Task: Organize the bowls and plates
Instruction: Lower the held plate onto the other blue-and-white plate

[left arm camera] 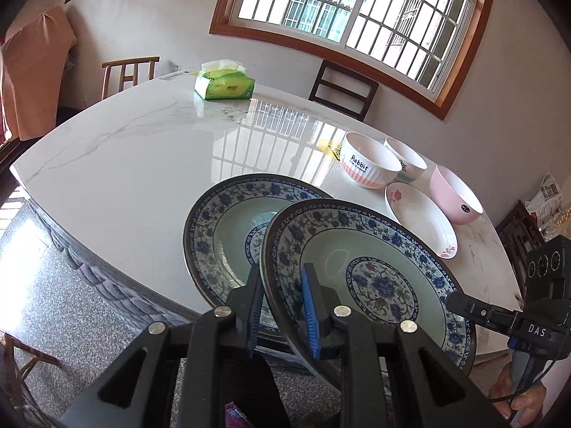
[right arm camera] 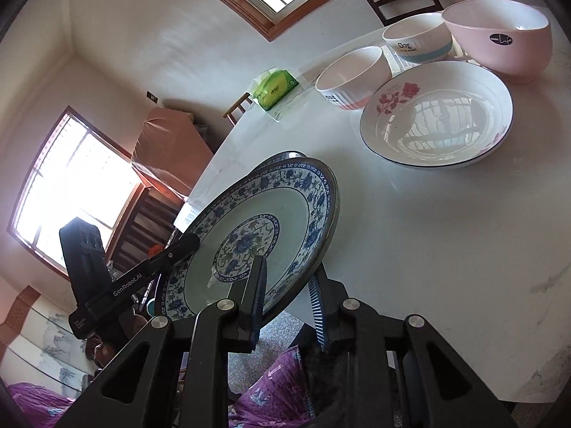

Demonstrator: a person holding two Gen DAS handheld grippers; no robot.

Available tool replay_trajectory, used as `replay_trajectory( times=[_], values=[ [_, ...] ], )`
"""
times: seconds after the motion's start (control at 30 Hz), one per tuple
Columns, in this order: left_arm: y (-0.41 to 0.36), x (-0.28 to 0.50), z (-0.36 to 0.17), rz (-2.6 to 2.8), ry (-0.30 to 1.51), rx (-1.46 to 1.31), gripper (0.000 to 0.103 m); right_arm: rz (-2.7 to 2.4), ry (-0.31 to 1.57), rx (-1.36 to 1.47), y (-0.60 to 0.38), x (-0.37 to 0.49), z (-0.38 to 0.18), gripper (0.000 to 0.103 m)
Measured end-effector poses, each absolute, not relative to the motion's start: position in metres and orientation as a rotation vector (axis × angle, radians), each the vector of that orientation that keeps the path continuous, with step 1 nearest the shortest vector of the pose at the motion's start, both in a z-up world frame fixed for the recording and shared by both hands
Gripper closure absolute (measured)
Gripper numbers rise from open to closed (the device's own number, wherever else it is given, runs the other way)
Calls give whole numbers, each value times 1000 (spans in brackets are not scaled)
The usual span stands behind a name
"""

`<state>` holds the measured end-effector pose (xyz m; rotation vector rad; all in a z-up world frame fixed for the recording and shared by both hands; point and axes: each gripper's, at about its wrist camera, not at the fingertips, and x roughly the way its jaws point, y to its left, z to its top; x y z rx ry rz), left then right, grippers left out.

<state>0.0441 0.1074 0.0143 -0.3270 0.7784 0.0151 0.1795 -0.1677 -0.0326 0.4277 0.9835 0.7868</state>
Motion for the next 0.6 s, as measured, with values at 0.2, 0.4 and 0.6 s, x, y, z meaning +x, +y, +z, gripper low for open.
replay_trajectory(
  times=[0.2, 0.4, 0.6],
  values=[
    [125, 48, 9, 36, 779, -349, 82, 799, 996, 395, -147, 181, -30, 79],
    [137, 55, 2, 47, 789, -367, 82, 794, 1017, 378, -134, 183, -33, 79],
    [143, 58, 1, 62, 783, -365, 82, 797, 1020, 357, -125, 180, -31, 78]
  ],
)
